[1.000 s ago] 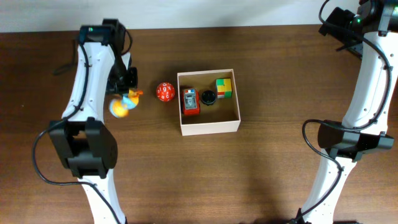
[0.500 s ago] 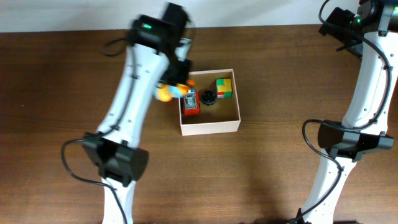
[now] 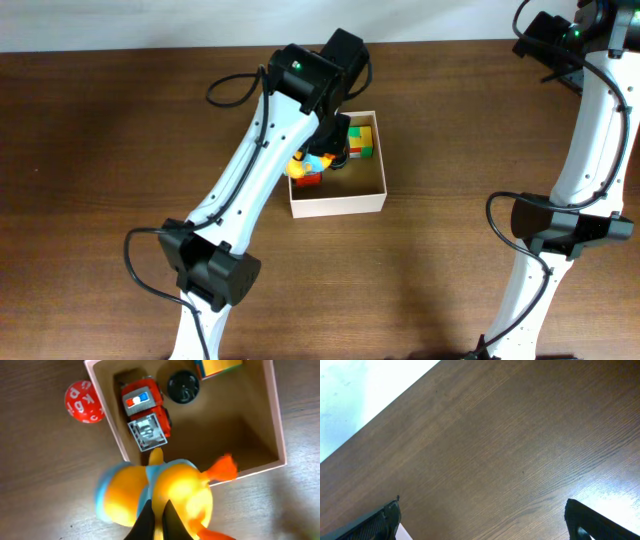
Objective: Pack container
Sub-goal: 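Lift the duck with the left gripper and carry it over the box, then lower the duck into the box front and open the left gripper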
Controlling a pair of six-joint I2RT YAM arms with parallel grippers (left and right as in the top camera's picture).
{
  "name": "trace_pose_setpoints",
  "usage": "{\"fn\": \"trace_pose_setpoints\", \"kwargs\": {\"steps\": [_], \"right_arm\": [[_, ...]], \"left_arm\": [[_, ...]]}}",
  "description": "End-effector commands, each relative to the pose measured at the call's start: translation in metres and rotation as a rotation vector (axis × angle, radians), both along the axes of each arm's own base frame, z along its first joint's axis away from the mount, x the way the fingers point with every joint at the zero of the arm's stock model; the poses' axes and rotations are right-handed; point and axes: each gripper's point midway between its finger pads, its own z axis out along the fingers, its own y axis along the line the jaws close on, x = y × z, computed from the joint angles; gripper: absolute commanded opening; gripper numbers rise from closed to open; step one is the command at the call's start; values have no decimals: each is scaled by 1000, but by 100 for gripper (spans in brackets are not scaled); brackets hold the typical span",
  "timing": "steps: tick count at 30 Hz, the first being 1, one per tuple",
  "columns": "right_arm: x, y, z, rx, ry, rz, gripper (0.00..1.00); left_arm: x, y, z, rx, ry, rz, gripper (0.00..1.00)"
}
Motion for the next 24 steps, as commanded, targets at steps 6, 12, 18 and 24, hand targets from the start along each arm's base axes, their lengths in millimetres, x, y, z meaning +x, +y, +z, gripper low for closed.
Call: {"fn": "trace_pose_setpoints", "kwargs": {"steps": [6, 12, 18, 24], "right_arm": [[-8, -1, 22, -5, -51, -17, 99], [-8, -1, 22, -5, -51, -17, 99], [-8, -1, 22, -5, -51, -17, 99], [-8, -1, 22, -5, -51, -17, 99]], "left_arm": [[-7, 6, -20, 56, 48, 25, 2], [-14, -1, -35, 73, 76, 10, 2], [-15, -10, -41, 69, 68, -10, 2], [-14, -11, -41, 66, 65, -10, 2]]}}
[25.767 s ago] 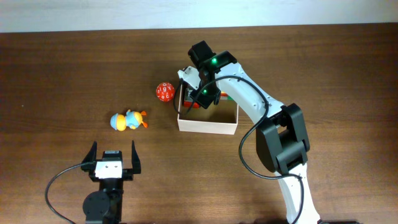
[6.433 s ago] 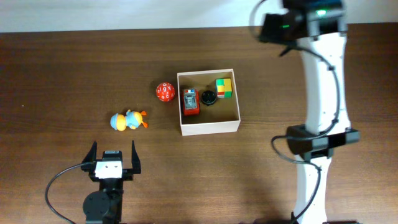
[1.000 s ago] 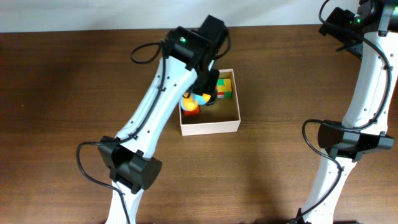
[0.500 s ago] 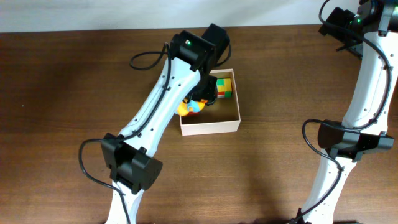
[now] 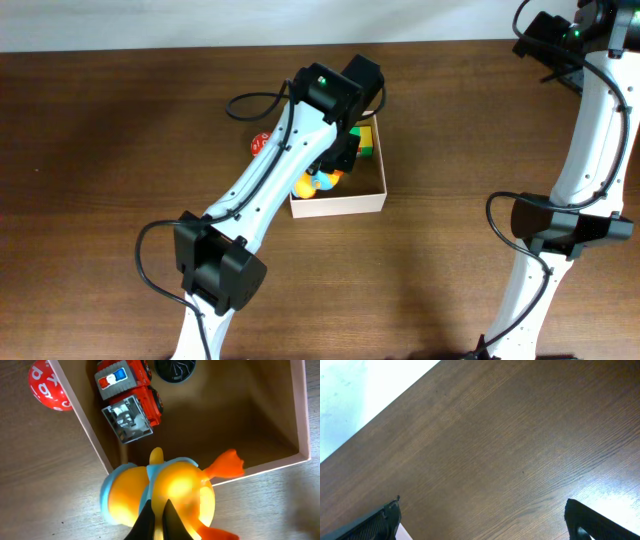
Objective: Pack container
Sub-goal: 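Lower the duck into the box front and open the left gripper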
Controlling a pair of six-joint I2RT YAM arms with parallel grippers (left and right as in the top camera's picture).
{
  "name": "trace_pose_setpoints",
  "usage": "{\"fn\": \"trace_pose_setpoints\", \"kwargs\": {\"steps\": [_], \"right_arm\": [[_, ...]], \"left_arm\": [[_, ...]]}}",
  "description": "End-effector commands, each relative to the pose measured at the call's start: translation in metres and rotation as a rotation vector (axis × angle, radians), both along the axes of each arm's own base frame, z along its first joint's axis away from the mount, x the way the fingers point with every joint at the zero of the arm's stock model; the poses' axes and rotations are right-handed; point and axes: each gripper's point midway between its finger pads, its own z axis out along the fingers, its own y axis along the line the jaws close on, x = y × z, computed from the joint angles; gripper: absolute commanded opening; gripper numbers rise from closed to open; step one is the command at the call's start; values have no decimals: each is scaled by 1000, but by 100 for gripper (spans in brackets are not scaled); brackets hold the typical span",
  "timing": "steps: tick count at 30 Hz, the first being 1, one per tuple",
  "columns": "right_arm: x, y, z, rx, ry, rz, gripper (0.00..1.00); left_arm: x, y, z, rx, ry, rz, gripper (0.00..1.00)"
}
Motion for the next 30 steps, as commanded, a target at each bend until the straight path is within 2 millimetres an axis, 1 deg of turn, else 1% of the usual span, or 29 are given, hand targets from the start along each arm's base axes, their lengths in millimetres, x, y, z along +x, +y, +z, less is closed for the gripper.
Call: {"fn": "trace_pose_setpoints", "kwargs": {"steps": [1, 5, 6, 10, 11, 12, 19, 22, 25, 27, 30], "right_arm": [[-8, -1, 22, -5, -51, -17, 99], [-8, -1, 22, -5, -51, -17, 99], [-8, -1, 22, -5, -51, -17, 99], [-8, -1, 22, -5, -51, -17, 99], [-8, -1, 22, -5, -51, -17, 99], [-8, -1, 22, -5, -51, -17, 99], [-8, -1, 22, -5, -51, -17, 99], [-8, -1, 22, -5, -51, -17, 99], [-8, -1, 22, -5, -51, -17, 99], [-8, -1, 22, -5, -51, -17, 99], [-8, -1, 22, -5, -51, -17, 99]], "left_arm": [[1, 2, 0, 9, -7, 15, 2], [1, 2, 0, 9, -7, 15, 2], [1, 2, 0, 9, -7, 15, 4], [1, 2, 0, 9, -7, 14, 35], [1, 2, 0, 9, -7, 14, 41], [1, 2, 0, 9, -7, 14, 43], [2, 1, 0, 6, -11, 15, 44], [6, 2, 1, 16, -31, 16, 44], [15, 14, 4, 74, -82, 26, 44], [25, 26, 8, 107, -120, 53, 45], [42, 46, 20, 90, -156, 139, 45]]}}
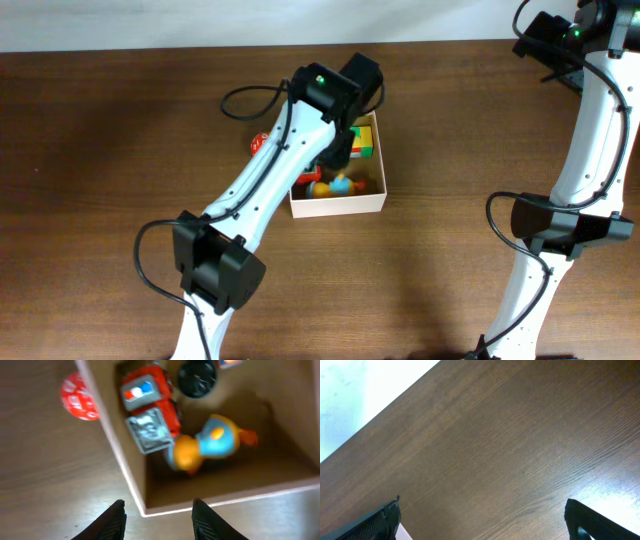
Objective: Pack container
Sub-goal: 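Lower the duck into the box front and open the left gripper, then raise the left gripper and move it over the red lettered ball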
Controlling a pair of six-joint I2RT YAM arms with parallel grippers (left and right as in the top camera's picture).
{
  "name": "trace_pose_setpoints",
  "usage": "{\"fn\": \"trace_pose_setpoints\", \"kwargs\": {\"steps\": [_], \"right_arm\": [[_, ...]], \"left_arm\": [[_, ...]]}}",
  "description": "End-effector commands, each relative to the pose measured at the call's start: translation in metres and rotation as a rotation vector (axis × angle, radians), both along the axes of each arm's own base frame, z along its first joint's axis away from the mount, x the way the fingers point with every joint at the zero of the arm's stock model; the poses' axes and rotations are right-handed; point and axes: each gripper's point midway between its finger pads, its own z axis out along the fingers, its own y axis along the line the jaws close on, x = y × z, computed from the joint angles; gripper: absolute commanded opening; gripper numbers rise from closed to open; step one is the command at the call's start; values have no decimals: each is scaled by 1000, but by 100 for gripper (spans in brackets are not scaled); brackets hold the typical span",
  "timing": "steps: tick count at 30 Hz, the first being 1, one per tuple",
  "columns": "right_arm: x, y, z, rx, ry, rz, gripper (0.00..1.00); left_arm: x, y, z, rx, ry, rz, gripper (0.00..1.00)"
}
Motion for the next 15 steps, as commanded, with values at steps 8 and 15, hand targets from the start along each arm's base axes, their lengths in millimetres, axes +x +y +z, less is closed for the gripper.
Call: {"fn": "trace_pose_setpoints", "kwargs": {"steps": [8, 15], "right_arm": [[-8, -1, 22, -5, -51, -17, 99], [-8, -1, 22, -5, -51, -17, 99]], "left_arm": [[79, 97, 26, -132, -154, 329, 76], [110, 120, 22, -293, -173, 405, 77]]}}
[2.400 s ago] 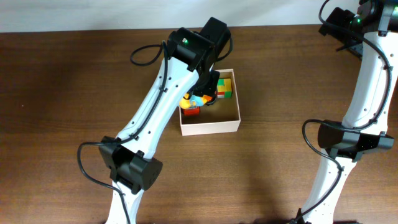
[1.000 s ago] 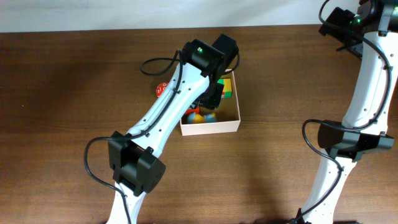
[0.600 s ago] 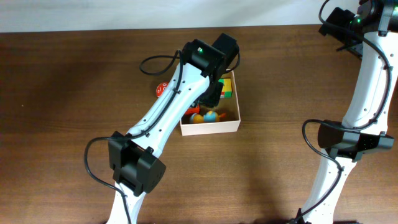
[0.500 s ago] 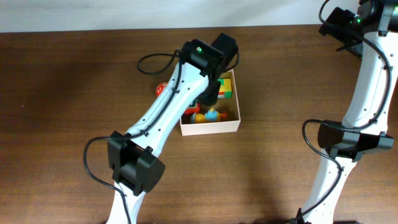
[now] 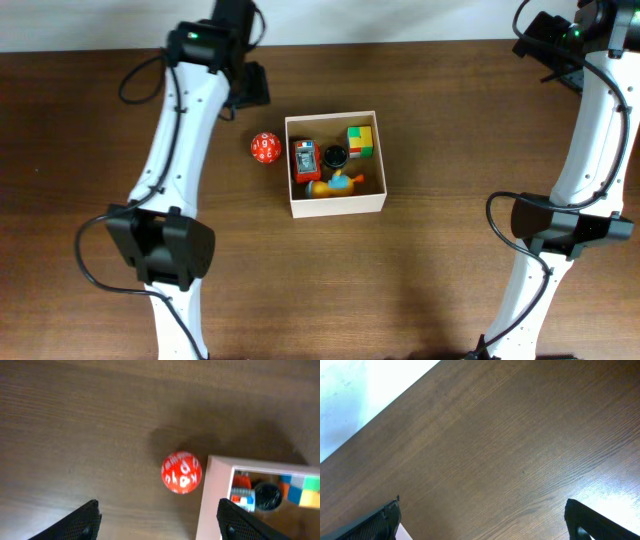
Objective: Pack container
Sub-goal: 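Raise the left gripper and move it over the red lettered ball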
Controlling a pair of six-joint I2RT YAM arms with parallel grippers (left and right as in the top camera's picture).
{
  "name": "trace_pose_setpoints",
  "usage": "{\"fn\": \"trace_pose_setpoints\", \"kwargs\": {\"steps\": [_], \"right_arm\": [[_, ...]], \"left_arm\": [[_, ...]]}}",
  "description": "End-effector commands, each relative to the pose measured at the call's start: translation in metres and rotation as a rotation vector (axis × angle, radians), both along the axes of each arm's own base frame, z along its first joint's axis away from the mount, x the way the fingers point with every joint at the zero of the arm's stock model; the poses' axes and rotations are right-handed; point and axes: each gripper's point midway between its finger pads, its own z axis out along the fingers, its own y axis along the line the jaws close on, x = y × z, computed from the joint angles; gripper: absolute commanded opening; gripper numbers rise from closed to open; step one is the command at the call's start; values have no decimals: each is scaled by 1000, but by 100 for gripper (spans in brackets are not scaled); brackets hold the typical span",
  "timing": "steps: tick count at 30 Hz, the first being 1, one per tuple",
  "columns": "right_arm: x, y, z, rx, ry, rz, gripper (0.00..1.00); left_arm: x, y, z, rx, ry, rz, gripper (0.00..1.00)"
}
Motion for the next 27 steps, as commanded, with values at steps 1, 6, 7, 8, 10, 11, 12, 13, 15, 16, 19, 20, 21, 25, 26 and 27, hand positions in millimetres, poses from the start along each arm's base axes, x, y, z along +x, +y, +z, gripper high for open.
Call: {"fn": "trace_pose_setpoints", "kwargs": {"steps": [1, 6, 7, 8, 10, 11, 12, 13, 15, 16, 19, 20, 21, 25, 26, 27], "right_arm": [[-8, -1, 22, -5, -51, -17, 99], [-8, -1, 22, -5, -51, -17, 99], [-8, -1, 22, -5, -51, -17, 99], [-8, -1, 22, -5, -51, -17, 99], [-8, -1, 22, -5, -51, -17, 99], [-8, -2, 22, -6, -51, -17, 99], [-8, -1, 22, -5, -51, -17, 99], [-8, -1, 22, -5, -51, -17, 99], [-8, -1, 22, -5, -51, -17, 99], [-8, -1, 22, -5, -51, -17, 99], [-8, -1, 22, -5, -51, -17, 99], [-8, -1, 22, -5, -51, -17, 99], [-8, -1, 22, -5, -51, -17, 99], [-8, -1, 22, -5, -51, -17, 99], [-8, -1, 22, -5, -51, -17, 99], [-8, -1, 22, -5, -51, -17, 99]], "left_arm": [[5, -16, -7, -116, 16, -22, 78], [4, -30, -42, -171, 112, -60, 80], [1, -30, -52, -171, 145, -59, 80], [-2, -29, -62, -164, 178, -56, 80], [-8, -28, -79, -152, 238, -52, 80], [-9, -27, -87, -149, 260, -48, 80], [-10, -26, -92, -147, 274, -46, 80], [-10, -26, -97, -146, 283, -45, 80], [-10, -28, -104, -154, 298, -46, 80], [-10, -29, -108, -159, 307, -46, 80], [-10, -33, -113, -177, 320, -50, 80], [-10, -33, -115, -179, 322, -50, 80], [-10, -33, -115, -179, 323, -49, 80], [-9, -30, -116, -179, 323, -43, 80], [-9, -28, -116, -180, 322, -40, 80], [-8, -27, -116, -180, 323, -37, 80]]}}
